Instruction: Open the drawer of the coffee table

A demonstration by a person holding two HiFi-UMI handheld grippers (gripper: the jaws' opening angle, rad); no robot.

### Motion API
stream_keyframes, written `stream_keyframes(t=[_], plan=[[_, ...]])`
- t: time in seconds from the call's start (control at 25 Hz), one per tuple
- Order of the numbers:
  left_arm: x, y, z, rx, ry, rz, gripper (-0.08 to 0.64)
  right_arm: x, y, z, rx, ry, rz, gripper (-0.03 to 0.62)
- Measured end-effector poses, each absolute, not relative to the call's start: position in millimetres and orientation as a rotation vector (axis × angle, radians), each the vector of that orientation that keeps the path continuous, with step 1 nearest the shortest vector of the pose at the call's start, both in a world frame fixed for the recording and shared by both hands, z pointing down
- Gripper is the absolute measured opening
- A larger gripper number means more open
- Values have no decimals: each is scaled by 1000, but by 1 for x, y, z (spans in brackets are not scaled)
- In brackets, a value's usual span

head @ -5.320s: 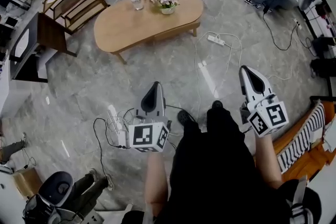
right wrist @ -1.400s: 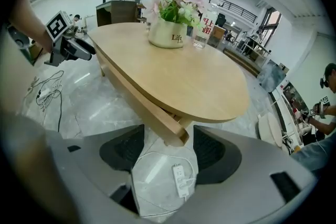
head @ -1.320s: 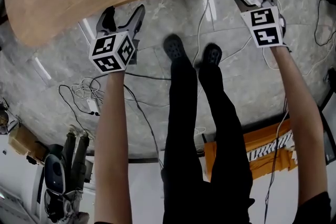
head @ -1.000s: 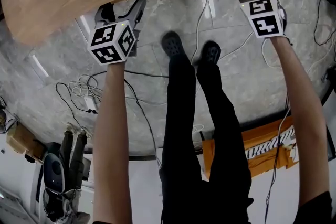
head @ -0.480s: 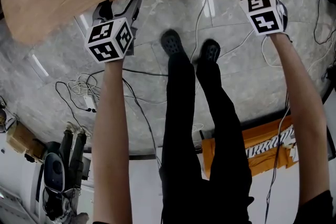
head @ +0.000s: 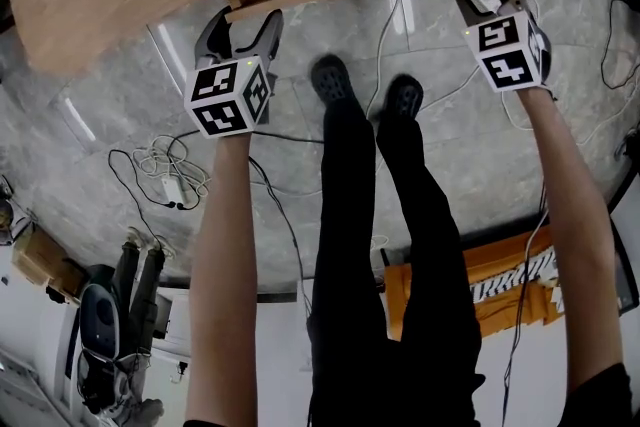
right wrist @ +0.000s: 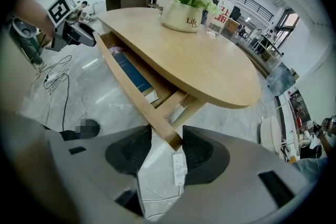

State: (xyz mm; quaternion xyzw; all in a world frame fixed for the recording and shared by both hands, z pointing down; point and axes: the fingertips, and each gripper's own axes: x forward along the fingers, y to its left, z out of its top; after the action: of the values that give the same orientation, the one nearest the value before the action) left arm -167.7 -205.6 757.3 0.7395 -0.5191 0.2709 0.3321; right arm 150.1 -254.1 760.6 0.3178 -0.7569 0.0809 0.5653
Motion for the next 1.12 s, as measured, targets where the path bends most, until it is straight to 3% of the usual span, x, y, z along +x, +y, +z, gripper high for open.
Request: stream_keyframes(t=[1.12], plan=[[-150, -99, 766, 1828, -1316, 769, 327, 169, -155, 770, 651, -1754, 213, 176]])
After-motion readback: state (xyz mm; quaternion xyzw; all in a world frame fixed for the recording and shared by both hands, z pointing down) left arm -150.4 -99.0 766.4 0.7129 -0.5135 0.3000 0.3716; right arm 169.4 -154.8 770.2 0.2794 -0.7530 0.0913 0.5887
